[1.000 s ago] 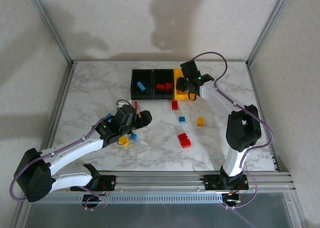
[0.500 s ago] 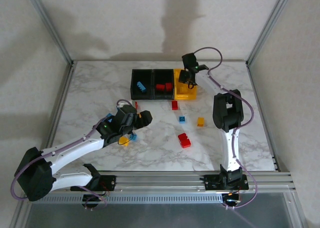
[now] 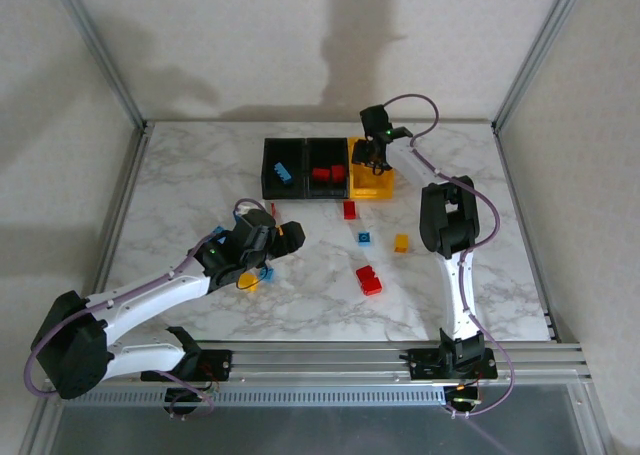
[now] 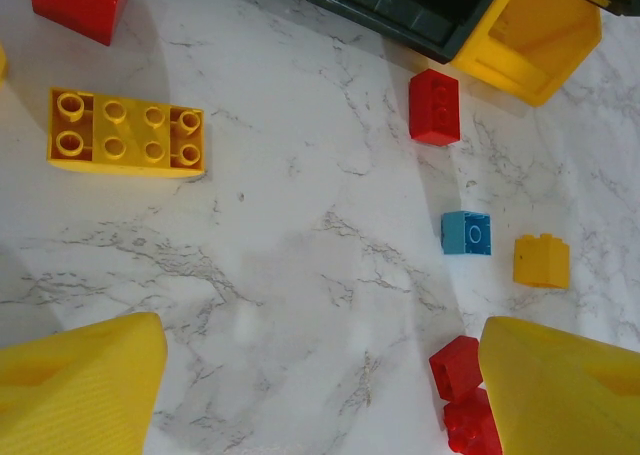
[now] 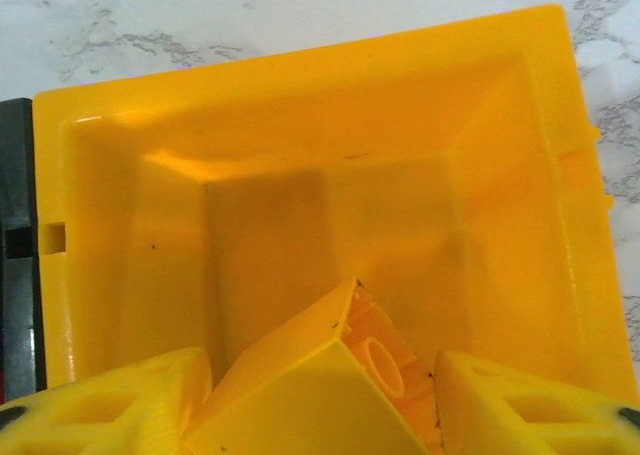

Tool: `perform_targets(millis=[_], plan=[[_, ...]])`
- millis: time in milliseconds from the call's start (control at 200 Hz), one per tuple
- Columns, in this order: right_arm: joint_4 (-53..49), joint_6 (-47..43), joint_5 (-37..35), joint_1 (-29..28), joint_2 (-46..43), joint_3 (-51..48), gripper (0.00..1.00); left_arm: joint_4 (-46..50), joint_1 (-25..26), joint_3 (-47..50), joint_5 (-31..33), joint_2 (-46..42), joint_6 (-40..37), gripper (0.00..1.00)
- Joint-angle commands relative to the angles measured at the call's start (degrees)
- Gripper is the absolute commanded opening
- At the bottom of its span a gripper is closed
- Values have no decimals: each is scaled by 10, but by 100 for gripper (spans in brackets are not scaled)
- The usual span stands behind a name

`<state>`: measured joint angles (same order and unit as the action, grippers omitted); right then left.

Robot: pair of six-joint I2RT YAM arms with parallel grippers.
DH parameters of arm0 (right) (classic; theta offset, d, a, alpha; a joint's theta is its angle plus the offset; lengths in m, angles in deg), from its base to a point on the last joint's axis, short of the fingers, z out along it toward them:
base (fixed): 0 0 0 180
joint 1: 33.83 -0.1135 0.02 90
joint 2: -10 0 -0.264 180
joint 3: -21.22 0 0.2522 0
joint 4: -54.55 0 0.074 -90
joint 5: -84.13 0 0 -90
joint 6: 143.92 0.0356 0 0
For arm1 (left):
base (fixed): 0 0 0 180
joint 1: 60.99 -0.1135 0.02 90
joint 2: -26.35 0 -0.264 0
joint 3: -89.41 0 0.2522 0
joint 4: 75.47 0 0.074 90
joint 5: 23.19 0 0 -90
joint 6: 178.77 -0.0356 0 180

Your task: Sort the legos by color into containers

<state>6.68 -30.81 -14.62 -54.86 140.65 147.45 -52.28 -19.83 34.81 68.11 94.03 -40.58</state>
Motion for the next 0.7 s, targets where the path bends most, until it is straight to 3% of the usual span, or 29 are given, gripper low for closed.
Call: perform_targets(millis=[0,335,471,696], plan=[[-11,-2,4,1,4,17,62,4,-1,-19,5,3,-6,81],[0,0,12,-3,-42,-4,60,18,-2,-27,22,2,-3,82],[28,0,15,-13,-120,-60,60,53,-15,-49,37,18,4,83],[107,-6,39,-42,-304,-246,60,126,-39,-77,80,44,8,81]])
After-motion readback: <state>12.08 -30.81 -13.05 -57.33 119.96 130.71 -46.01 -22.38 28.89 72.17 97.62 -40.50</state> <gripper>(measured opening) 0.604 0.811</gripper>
